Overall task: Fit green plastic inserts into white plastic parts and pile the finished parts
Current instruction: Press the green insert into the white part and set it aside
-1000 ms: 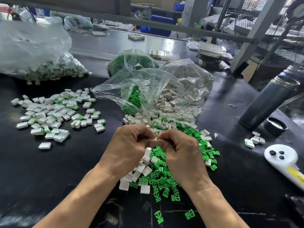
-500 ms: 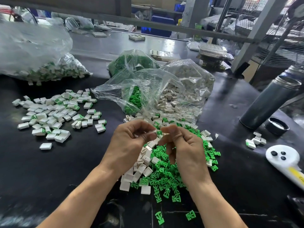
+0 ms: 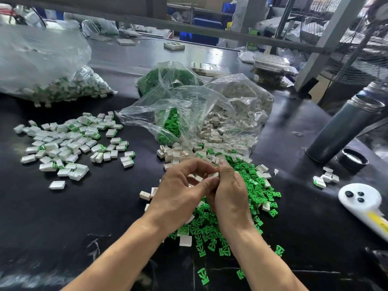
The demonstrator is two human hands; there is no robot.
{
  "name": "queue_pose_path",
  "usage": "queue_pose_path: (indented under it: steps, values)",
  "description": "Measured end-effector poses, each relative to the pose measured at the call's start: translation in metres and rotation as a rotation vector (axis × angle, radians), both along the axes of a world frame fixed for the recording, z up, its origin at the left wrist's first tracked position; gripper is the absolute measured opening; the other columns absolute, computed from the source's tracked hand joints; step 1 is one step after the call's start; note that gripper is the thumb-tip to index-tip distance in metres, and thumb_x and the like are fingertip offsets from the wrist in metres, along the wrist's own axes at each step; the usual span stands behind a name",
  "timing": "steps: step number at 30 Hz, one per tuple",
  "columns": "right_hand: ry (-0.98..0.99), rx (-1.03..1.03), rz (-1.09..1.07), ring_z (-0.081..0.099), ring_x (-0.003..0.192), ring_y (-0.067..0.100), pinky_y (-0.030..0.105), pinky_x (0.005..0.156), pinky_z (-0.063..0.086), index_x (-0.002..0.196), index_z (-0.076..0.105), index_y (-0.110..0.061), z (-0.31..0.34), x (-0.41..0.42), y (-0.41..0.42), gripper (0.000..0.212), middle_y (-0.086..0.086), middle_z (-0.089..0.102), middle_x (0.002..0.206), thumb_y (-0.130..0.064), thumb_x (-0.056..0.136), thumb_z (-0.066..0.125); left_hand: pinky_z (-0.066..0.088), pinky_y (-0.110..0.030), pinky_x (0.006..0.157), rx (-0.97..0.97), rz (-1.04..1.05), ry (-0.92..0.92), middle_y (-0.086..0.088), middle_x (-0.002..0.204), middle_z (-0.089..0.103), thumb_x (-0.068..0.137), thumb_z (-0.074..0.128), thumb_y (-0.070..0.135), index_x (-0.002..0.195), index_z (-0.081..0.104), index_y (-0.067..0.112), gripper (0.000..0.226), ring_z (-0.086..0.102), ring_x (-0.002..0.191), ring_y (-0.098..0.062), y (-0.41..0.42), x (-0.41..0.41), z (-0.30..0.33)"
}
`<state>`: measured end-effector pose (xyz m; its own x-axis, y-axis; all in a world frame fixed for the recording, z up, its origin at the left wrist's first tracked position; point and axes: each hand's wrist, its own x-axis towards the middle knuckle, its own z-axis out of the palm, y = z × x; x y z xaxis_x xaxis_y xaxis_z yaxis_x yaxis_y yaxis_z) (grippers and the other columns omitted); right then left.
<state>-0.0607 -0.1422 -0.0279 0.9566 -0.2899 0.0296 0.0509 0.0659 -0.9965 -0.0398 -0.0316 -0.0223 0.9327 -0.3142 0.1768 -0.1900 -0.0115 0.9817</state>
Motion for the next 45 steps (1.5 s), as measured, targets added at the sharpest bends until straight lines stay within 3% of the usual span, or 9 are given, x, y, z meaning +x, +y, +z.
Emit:
queue_pose_path:
  steps: [2, 6, 9, 14, 21, 27, 35, 42, 45]
  values:
    - [-0.01, 0.026, -0.033, 0.076, 0.093, 0.011, 0.03, 0.083, 0.059, 0.084, 0.08, -0.043, -0.003, 0.001, 0.0, 0.046, -0.003, 0.08, 0.09, -0.044, 0.104, 0.039, 0.059, -0.053, 0.079, -0.001, 0.006, -0.012, 0.004, 0.1, 0.075, 0.088, 0.08, 0.012, 0.093, 0.076, 0.018, 0.009, 0.071, 0.083, -0.033, -0.001, -0.001, 0.0]
    - [-0.049, 0.109, -0.01, 0.063, 0.051, -0.002, 0.011, 0.047, 0.047, 0.066, 0.078, -0.034, 0.002, -0.003, -0.002, 0.063, -0.012, 0.066, 0.054, -0.031, 0.113, 0.035, 0.061, -0.044, 0.077, -0.032, -0.006, -0.039, 0.007, 0.103, 0.075, 0.088, 0.079, 0.012, 0.093, 0.075, 0.016, 0.008, 0.073, 0.086, -0.027, -0.001, 0.0, 0.0]
    - [-0.048, 0.143, -0.015, 0.055, 0.042, -0.003, 0.011, 0.04, 0.04, 0.061, 0.076, -0.032, 0.002, -0.004, -0.004, 0.064, -0.012, 0.059, 0.048, -0.035, 0.112, 0.037, 0.062, -0.036, 0.074, -0.052, -0.017, -0.048, 0.007, 0.101, 0.076, 0.089, 0.077, 0.012, 0.093, 0.075, 0.016, 0.006, 0.074, 0.086, -0.025, -0.001, 0.001, -0.002]
    - [-0.054, 0.083, -0.017, 0.063, 0.053, -0.003, 0.012, 0.048, 0.047, 0.067, 0.077, -0.04, -0.002, 0.0, -0.002, 0.061, -0.014, 0.066, 0.056, -0.034, 0.112, 0.037, 0.062, -0.043, 0.074, -0.036, -0.001, -0.042, 0.009, 0.104, 0.074, 0.088, 0.079, 0.015, 0.091, 0.075, 0.022, 0.008, 0.073, 0.083, -0.029, -0.002, 0.002, -0.007]
    - [-0.058, 0.059, -0.035, 0.065, 0.061, -0.004, 0.013, 0.058, 0.05, 0.068, 0.076, -0.042, -0.007, 0.002, -0.002, 0.057, -0.018, 0.067, 0.061, -0.039, 0.109, 0.037, 0.061, -0.032, 0.071, -0.03, 0.001, -0.092, 0.009, 0.1, 0.075, 0.092, 0.076, 0.02, 0.095, 0.074, 0.026, 0.007, 0.072, 0.082, -0.022, -0.004, 0.0, -0.01]
    - [-0.074, 0.013, -0.074, 0.069, 0.068, 0.001, 0.029, 0.069, 0.054, 0.066, 0.075, -0.041, -0.006, 0.003, 0.0, 0.055, -0.015, 0.071, 0.066, -0.041, 0.104, 0.036, 0.062, -0.04, 0.073, -0.048, 0.024, -0.103, 0.006, 0.099, 0.075, 0.093, 0.075, 0.02, 0.094, 0.074, 0.024, 0.005, 0.072, 0.086, -0.025, -0.006, -0.002, -0.01]
    - [-0.08, -0.054, -0.119, 0.074, 0.076, 0.012, 0.039, 0.071, 0.058, 0.074, 0.078, -0.035, -0.005, 0.005, 0.001, 0.049, -0.006, 0.075, 0.073, -0.043, 0.1, 0.036, 0.061, -0.048, 0.078, -0.06, 0.04, -0.08, 0.005, 0.101, 0.075, 0.093, 0.075, 0.019, 0.096, 0.074, 0.021, 0.003, 0.073, 0.089, -0.026, -0.006, -0.002, -0.01]
    - [-0.069, -0.073, -0.038, 0.052, 0.045, -0.003, 0.013, 0.047, 0.04, 0.058, 0.071, -0.035, -0.004, 0.002, -0.002, 0.067, -0.015, 0.056, 0.049, -0.047, 0.112, 0.033, 0.062, -0.047, 0.078, -0.059, 0.064, -0.05, 0.008, 0.1, 0.076, 0.09, 0.077, 0.025, 0.094, 0.074, 0.024, 0.005, 0.074, 0.082, -0.023, -0.003, 0.0, -0.007]
    - [-0.113, -0.199, -0.043, 0.056, 0.058, 0.009, 0.028, 0.06, 0.043, 0.074, 0.07, -0.023, -0.005, 0.002, -0.011, 0.06, -0.002, 0.065, 0.065, -0.058, 0.108, 0.036, 0.06, -0.033, 0.075, -0.056, 0.156, -0.044, 0.007, 0.096, 0.075, 0.086, 0.08, 0.028, 0.094, 0.074, 0.026, 0.011, 0.073, 0.082, -0.016, 0.003, 0.007, -0.007]
